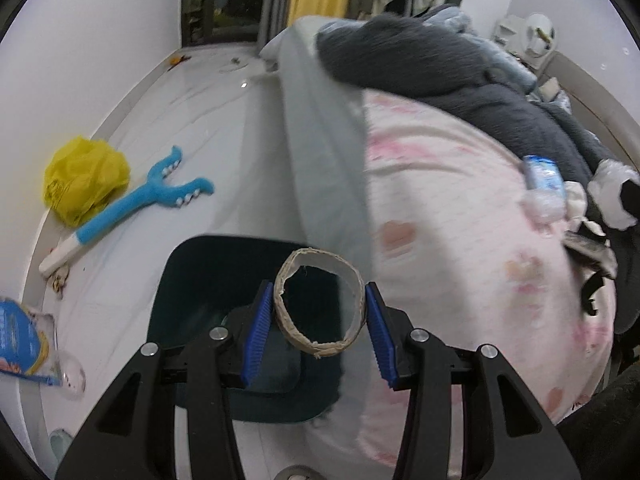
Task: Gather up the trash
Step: 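Carry tape roll and bubble wrap over the green bin and open the left tool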
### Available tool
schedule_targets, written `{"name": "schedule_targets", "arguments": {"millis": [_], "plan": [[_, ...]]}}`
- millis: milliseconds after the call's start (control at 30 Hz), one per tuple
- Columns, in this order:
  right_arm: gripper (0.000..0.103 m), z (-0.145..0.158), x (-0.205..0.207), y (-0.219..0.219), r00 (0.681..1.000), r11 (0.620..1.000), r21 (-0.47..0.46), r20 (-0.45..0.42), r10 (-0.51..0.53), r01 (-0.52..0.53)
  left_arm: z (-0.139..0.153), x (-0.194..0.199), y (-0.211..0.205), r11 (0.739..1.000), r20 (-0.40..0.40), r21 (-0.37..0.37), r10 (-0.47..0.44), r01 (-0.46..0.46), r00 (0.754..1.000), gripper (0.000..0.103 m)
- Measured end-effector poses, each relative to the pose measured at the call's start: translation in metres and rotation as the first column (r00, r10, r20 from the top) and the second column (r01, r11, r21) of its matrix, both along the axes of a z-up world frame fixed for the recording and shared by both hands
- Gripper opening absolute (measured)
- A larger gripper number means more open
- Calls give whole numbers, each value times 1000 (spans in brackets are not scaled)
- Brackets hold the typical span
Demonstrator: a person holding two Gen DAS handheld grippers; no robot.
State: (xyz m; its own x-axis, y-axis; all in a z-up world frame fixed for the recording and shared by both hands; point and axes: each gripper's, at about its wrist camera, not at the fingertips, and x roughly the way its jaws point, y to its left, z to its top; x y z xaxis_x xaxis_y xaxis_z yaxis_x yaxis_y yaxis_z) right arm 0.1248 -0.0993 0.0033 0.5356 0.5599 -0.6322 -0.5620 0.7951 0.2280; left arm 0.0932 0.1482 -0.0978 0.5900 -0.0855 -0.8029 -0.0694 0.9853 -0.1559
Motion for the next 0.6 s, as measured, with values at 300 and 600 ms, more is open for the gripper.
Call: {"name": "schedule_targets", "arguments": {"millis": [300, 600], "plan": [[62, -11, 2, 59, 996, 997, -6, -41, 74, -75, -31, 1, 45, 997, -109, -20, 76, -79, 991, 49], [62, -25, 0, 108, 985, 988, -21, -85, 148, -150, -59, 2, 80, 991, -215, -28, 124, -133, 969, 49]]}}
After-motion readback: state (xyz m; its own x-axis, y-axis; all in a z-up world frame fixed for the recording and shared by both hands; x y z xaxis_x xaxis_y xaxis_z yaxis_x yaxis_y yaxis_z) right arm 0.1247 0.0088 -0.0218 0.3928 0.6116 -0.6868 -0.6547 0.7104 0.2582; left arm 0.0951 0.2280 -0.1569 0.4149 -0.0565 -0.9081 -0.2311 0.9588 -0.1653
